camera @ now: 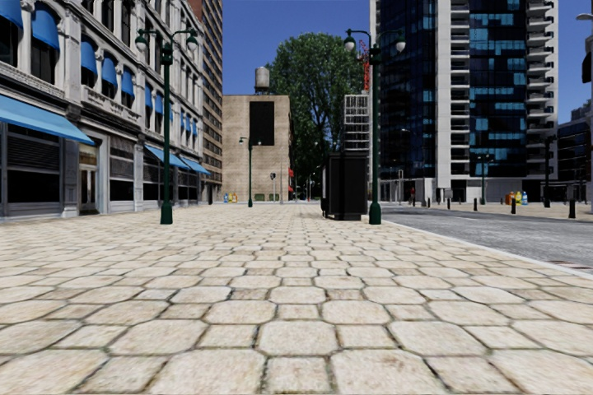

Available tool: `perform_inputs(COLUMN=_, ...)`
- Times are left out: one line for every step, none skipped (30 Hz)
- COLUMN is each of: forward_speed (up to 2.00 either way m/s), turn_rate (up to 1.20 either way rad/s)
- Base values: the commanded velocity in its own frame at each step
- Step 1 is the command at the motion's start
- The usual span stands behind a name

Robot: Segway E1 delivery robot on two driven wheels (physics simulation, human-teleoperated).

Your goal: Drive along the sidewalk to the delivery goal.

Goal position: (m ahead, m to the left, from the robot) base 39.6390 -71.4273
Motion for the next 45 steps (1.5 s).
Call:
perform_inputs(forward_speed=2.0, turn_rate=0.0)
perform_inputs(forward_speed=2.0, turn_rate=0.0)
perform_inputs(forward_speed=2.0, turn_rate=0.0)
perform_inputs(forward_speed=2.0, turn_rate=0.0)
perform_inputs(forward_speed=2.0, turn_rate=0.0)
perform_inputs(forward_speed=2.0, turn_rate=0.0)
perform_inputs(forward_speed=2.0, turn_rate=0.0)
perform_inputs(forward_speed=2.0, turn_rate=0.0)
perform_inputs(forward_speed=2.0, turn_rate=0.0)
perform_inputs(forward_speed=2.0, turn_rate=0.0)
perform_inputs(forward_speed=2.0, turn_rate=0.0)
perform_inputs(forward_speed=2.0, turn_rate=0.0)
perform_inputs(forward_speed=2.0, turn_rate=0.0)
perform_inputs(forward_speed=2.0, turn_rate=0.0)
perform_inputs(forward_speed=2.0, turn_rate=0.0)
perform_inputs(forward_speed=2.0, turn_rate=0.0)
perform_inputs(forward_speed=2.0, turn_rate=0.0)
perform_inputs(forward_speed=2.0, turn_rate=0.0)
perform_inputs(forward_speed=2.0, turn_rate=0.0)
perform_inputs(forward_speed=2.0, turn_rate=0.0)
perform_inputs(forward_speed=2.0, turn_rate=0.0)
perform_inputs(forward_speed=2.0, turn_rate=0.0)
perform_inputs(forward_speed=2.0, turn_rate=0.0)
perform_inputs(forward_speed=2.0, turn_rate=0.0)
perform_inputs(forward_speed=2.0, turn_rate=0.0)
perform_inputs(forward_speed=2.0, turn_rate=0.0)
perform_inputs(forward_speed=2.0, turn_rate=0.0)
perform_inputs(forward_speed=2.0, turn_rate=0.0)
perform_inputs(forward_speed=2.0, turn_rate=0.0)
perform_inputs(forward_speed=2.0, turn_rate=0.0)
perform_inputs(forward_speed=2.0, turn_rate=0.0)
perform_inputs(forward_speed=2.0, turn_rate=0.0)
perform_inputs(forward_speed=2.0, turn_rate=0.0)
perform_inputs(forward_speed=2.0, turn_rate=0.0)
perform_inputs(forward_speed=2.0, turn_rate=0.0)
perform_inputs(forward_speed=2.0, turn_rate=0.0)
perform_inputs(forward_speed=2.0, turn_rate=0.0)
perform_inputs(forward_speed=2.0, turn_rate=0.0)
perform_inputs(forward_speed=2.0, turn_rate=0.0)
perform_inputs(forward_speed=2.0, turn_rate=0.0)
perform_inputs(forward_speed=2.0, turn_rate=0.0)
perform_inputs(forward_speed=2.0, turn_rate=0.0)
perform_inputs(forward_speed=2.0, turn_rate=0.0)
perform_inputs(forward_speed=2.0, turn_rate=0.0)
perform_inputs(forward_speed=2.0, turn_rate=0.0)
